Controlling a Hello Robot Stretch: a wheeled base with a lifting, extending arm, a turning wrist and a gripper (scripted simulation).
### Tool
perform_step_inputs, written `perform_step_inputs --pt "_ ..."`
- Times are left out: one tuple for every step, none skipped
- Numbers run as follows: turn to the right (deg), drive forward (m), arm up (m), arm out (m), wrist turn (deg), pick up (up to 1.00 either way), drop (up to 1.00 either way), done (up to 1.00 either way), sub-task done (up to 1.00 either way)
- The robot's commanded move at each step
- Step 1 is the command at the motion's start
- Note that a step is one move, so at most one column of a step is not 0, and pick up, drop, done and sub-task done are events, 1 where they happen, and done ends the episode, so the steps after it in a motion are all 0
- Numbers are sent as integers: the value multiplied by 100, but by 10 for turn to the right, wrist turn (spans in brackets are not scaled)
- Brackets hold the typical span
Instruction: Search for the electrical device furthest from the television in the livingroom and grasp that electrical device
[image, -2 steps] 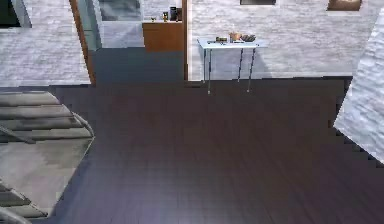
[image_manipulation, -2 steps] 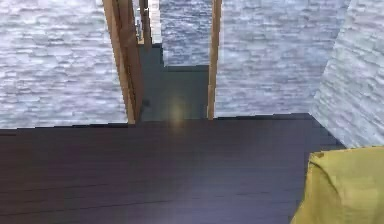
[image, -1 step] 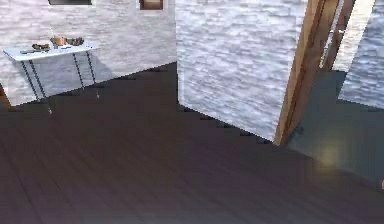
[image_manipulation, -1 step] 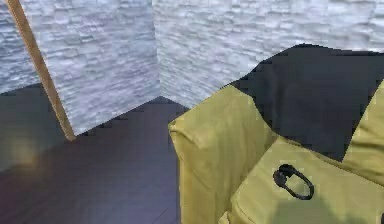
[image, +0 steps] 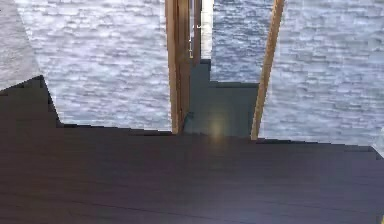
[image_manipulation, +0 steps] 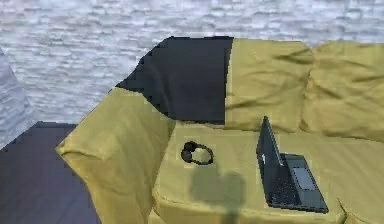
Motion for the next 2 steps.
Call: perform_step_inputs --pt "450 0 0 0 0 0 0 0 0" --pt "60 0 0 0 0 0 0 0 0"
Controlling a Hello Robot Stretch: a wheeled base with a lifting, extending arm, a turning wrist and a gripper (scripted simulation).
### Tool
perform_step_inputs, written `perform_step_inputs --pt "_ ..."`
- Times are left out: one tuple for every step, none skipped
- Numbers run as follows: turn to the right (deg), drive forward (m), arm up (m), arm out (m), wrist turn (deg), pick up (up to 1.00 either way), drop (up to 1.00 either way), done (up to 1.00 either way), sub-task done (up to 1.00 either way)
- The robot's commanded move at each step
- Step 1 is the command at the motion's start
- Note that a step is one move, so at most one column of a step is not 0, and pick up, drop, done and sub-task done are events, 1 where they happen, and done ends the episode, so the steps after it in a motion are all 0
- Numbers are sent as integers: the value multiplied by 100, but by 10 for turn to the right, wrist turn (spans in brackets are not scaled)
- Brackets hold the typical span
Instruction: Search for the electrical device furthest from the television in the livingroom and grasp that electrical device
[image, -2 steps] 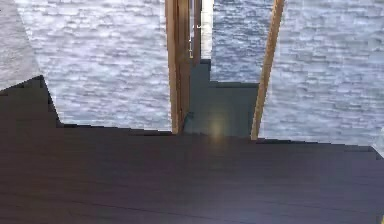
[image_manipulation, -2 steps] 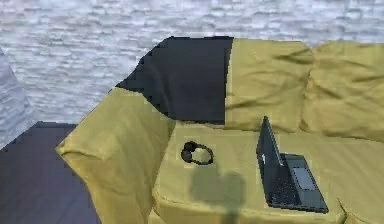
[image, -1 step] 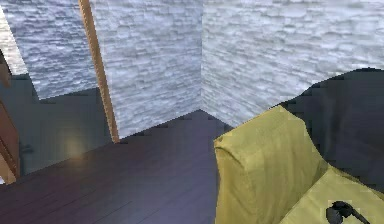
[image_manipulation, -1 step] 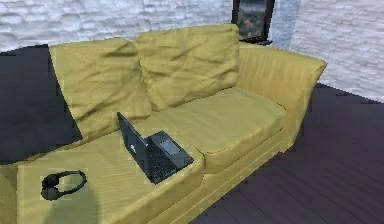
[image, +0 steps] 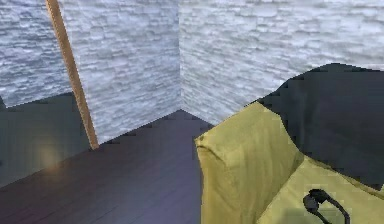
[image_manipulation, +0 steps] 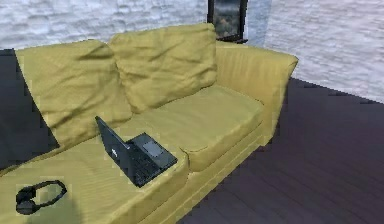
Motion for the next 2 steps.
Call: perform_step_inputs --pt "0 40 0 0 0 0 0 0 0" --pt "-210 0 0 0 0 0 0 0 0"
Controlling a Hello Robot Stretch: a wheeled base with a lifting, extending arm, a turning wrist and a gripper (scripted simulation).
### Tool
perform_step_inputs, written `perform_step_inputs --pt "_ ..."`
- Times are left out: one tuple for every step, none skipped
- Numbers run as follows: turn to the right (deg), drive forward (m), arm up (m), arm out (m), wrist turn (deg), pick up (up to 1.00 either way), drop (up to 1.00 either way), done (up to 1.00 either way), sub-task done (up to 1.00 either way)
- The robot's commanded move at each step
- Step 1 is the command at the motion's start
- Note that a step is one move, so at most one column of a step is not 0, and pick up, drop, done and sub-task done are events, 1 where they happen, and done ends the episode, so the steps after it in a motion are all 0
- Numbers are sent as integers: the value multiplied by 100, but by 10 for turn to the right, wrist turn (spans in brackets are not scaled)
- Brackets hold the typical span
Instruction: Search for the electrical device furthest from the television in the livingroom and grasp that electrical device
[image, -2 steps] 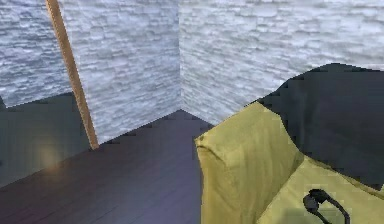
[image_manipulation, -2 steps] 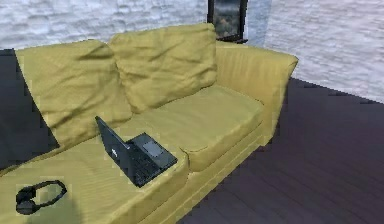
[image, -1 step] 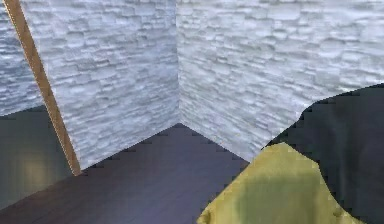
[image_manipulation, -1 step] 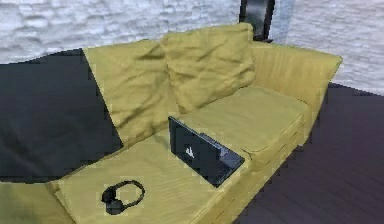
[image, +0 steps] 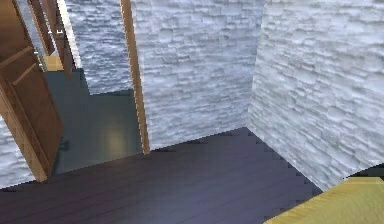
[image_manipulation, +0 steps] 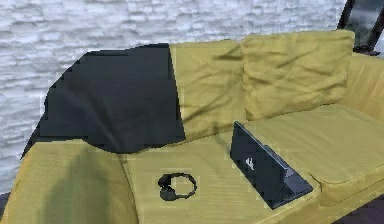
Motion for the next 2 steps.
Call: perform_step_inputs --pt "0 0 50 0 0 0 0 0 0" --pt "0 0 16 0 0 0 0 0 0"
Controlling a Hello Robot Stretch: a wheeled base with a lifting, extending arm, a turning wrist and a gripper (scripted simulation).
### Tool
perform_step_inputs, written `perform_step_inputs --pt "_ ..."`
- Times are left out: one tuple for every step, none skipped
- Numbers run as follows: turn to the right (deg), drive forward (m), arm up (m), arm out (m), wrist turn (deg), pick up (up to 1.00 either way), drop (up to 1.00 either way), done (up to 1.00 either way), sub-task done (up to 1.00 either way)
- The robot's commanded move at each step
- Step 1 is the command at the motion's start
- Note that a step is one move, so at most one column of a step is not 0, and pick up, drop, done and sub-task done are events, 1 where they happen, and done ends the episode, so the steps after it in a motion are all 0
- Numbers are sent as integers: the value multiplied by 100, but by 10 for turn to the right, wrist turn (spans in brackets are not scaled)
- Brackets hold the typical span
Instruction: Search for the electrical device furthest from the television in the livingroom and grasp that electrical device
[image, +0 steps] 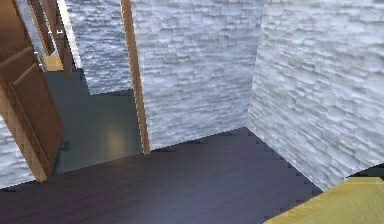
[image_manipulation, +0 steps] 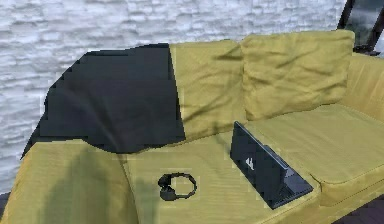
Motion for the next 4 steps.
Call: perform_step_inputs --pt "0 0 0 30 0 0 0 0 0" --pt "0 0 0 0 450 0 0 0 0" --pt "0 0 0 0 450 0 0 0 0" --pt "0 0 0 0 450 0 0 0 0"
